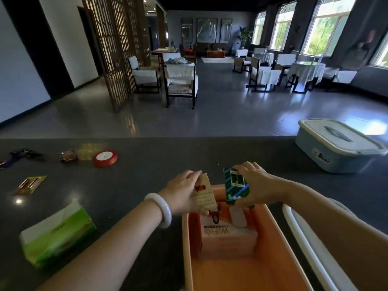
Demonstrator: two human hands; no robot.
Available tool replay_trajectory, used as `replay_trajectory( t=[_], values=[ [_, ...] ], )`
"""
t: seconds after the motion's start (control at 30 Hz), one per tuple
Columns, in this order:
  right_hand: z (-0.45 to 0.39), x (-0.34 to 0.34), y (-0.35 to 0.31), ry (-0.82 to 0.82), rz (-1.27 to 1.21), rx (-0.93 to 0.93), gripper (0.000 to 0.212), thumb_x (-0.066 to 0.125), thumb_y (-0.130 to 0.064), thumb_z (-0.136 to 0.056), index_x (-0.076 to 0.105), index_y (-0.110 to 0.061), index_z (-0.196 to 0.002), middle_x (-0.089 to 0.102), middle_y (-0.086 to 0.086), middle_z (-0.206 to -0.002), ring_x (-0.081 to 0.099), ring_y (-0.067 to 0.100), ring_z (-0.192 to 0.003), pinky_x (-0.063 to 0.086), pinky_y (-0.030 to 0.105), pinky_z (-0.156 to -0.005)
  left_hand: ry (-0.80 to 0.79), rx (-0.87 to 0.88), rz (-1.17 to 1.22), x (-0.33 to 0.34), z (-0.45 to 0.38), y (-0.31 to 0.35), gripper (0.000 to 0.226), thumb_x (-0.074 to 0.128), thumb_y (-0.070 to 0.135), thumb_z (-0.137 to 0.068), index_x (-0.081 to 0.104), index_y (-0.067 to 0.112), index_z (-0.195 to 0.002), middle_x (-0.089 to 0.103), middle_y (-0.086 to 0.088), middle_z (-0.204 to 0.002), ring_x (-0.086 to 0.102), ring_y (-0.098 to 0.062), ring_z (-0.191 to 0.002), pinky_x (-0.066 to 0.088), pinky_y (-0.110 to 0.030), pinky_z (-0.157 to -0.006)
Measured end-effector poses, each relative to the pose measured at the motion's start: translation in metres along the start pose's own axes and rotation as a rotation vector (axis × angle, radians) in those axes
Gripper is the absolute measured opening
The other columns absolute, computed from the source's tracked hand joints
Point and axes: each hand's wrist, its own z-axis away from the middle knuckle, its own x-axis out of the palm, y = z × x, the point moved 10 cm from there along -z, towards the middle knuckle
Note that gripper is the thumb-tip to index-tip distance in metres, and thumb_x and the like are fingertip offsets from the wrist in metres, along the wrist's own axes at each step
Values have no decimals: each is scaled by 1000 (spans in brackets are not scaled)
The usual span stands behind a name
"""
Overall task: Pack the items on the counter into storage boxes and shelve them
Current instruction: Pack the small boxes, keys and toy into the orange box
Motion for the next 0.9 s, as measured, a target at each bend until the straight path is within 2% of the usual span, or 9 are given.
replay_trajectory(
  t=[0.17, 0.27, 0.37, 0.43, 0.53, 0.63, 0.77, 0.9],
  values=[
    [21, 22, 3, -39, 16, -55, 106, 64, -77, -49, 25, -37, -139, 25, -16, -121, 28, 7, -110, 37, 25, -91, 12, -29, 16, 22, 22, 12, 113, 76, 60, -68, 10, 28, -153, 20, 10, -154, 21, -13, -141, 26, -41, -116],
    [26, 35, -2, -60, 54, -96, 103, 63, -76, -51, 26, -35, -138, 24, -14, -122, 26, 7, -109, 35, 26, -91, 76, -16, -28, 31, 30, 18, 110, 76, 60, -68, 13, 29, -152, 21, 10, -153, 15, -12, -142, 14, -37, -116],
    [29, 46, -7, -73, 44, -124, 97, 64, -73, -57, 25, -38, -138, 27, -13, -121, 26, 9, -111, 36, 31, -98, 111, -13, -10, 39, 33, 20, 109, 73, 63, -68, 11, 30, -152, 17, 11, -156, 8, -8, -144, 5, -32, -115],
    [31, 54, -9, -77, 19, -144, 98, 64, -70, -59, 20, -39, -141, 29, -11, -128, 26, 13, -120, 33, 37, -106, 120, -14, 36, 46, 36, 19, 109, 69, 67, -69, 9, 31, -152, 13, 11, -158, 5, -6, -144, 3, -31, -115],
    [36, 62, -8, -44, -29, -156, 102, 65, -68, -63, 15, -35, -146, 24, -8, -147, 15, 18, -138, 18, 43, -116, 109, -50, 129, 58, 41, 14, 106, 70, 64, -70, 8, 35, -152, 10, 13, -158, 6, -7, -145, 10, -35, -117],
    [41, 64, -4, 21, -63, -139, 97, 69, -63, -68, 22, -30, -146, 26, -6, -149, 13, 20, -143, 13, 47, -119, 132, -89, 274, 59, 45, 10, 102, 76, 52, -73, 10, 42, -149, 14, 16, -156, 16, -6, -143, 28, -37, -115],
    [42, 62, -5, 62, -74, -135, 92, 70, -58, -70, 29, -23, -145, 29, -3, -149, 13, 20, -143, 9, 44, -120, 126, -102, 265, 58, 47, 13, 101, 76, 46, -76, 11, 37, -152, 14, 13, -157, 17, -10, -144, 29, -42, -116],
    [41, 61, -5, 51, -43, -113, 81, 68, -57, -72, 37, -29, -141, 30, -7, -145, 12, 18, -138, 18, 43, -116, 136, -108, 204, 58, 47, 15, 100, 75, 47, -77, 12, 30, -153, 12, 11, -158, 12, -12, -146, 24, -42, -118]
  ],
)
